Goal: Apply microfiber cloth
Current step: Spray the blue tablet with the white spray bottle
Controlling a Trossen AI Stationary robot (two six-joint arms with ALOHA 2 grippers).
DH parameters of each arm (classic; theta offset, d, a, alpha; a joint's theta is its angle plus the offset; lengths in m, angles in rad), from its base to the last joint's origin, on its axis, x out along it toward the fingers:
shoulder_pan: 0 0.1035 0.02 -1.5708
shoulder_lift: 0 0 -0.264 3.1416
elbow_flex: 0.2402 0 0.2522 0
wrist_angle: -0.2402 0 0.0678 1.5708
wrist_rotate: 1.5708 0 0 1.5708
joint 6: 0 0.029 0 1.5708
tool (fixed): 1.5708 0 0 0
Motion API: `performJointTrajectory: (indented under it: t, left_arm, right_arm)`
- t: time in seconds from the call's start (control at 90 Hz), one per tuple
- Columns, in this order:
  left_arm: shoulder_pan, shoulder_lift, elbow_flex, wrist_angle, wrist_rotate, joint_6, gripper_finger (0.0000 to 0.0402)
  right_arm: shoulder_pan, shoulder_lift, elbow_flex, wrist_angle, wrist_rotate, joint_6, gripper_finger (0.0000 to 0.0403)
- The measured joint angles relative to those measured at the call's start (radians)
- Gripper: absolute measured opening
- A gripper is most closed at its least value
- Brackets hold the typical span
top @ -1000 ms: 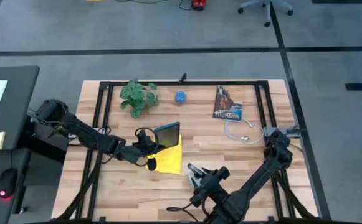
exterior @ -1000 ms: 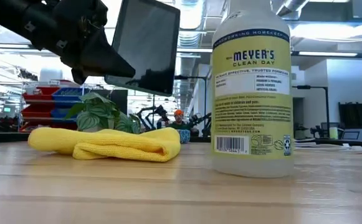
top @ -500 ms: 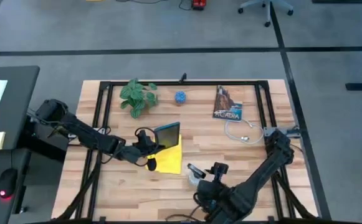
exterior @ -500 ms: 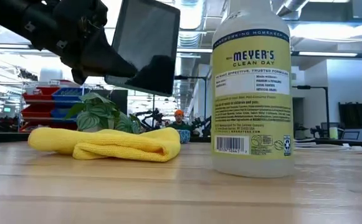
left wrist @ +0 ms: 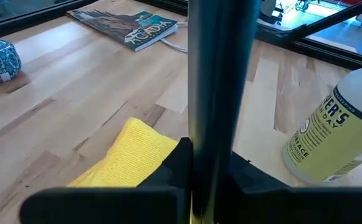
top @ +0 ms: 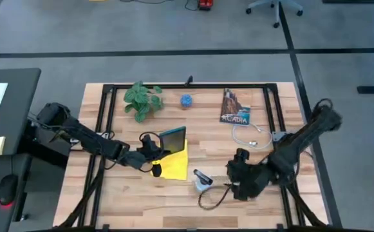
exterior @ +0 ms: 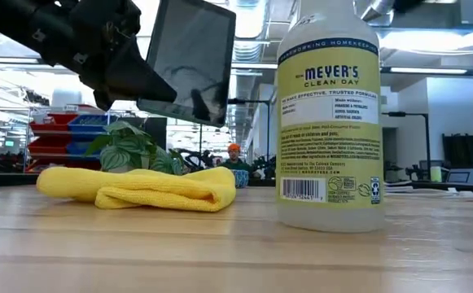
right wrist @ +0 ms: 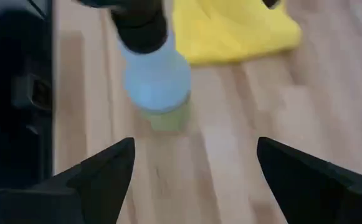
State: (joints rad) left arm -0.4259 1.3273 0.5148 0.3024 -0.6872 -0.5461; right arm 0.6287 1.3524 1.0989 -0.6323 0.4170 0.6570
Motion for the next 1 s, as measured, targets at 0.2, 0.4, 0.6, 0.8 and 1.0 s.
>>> performJointTrajectory:
  t: [0.2, 0.4, 0.6, 0.8, 1.0]
  left_arm:
    - [0.0, 0.0, 0.0, 0.0, 0.0, 0.0, 0.0013]
    - [0.013, 0.0, 0.0, 0.002, 0.001, 0.003, 0.0013]
    - [0.035, 0.0, 0.0, 0.004, -0.002, -0.031, 0.0013]
    - [0.035, 0.0, 0.0, 0.003, -0.001, -0.053, 0.0013]
    - [0.035, 0.0, 0.0, 0.001, -0.001, -0.053, 0.0013]
  right_arm:
    - [-0.118, -0.164, -0.39, 0.586, -0.088, -0.285, 0.0324]
    - [-0.269, -0.174, -0.483, 0.798, -0.352, -0.49, 0.0324]
    - [-0.326, -0.128, -0.482, 0.906, -0.48, -0.671, 0.0324]
    - [-0.35, -0.06, -0.482, 1.012, -0.481, -0.725, 0.0332]
    - [-0.347, 0.018, -0.426, 1.045, -0.481, -0.764, 0.0366]
